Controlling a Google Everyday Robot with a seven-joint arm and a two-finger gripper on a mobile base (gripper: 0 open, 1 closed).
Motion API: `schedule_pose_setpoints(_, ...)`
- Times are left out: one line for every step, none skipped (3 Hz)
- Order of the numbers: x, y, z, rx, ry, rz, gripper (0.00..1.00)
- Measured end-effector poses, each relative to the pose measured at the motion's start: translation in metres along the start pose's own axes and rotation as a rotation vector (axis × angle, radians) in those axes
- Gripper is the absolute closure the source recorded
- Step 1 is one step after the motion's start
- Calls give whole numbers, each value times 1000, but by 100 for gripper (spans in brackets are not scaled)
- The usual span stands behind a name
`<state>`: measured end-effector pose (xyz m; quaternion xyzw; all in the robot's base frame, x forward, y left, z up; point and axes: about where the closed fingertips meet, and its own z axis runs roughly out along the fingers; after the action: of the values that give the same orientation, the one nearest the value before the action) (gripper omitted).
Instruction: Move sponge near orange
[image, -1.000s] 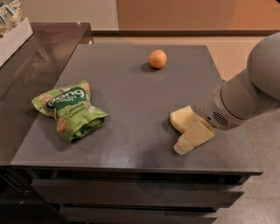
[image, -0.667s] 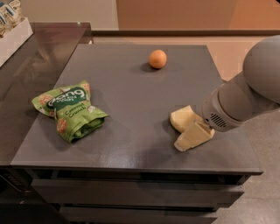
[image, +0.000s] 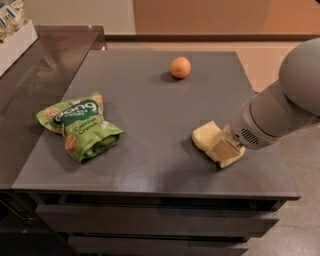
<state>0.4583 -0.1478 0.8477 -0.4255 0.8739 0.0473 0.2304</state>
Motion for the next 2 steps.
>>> schedule_pose_setpoints(-15, -6, -14, 16, -33, -4, 88)
schedule_pose_setpoints(-39, -19, -27, 50, -83, -15, 100)
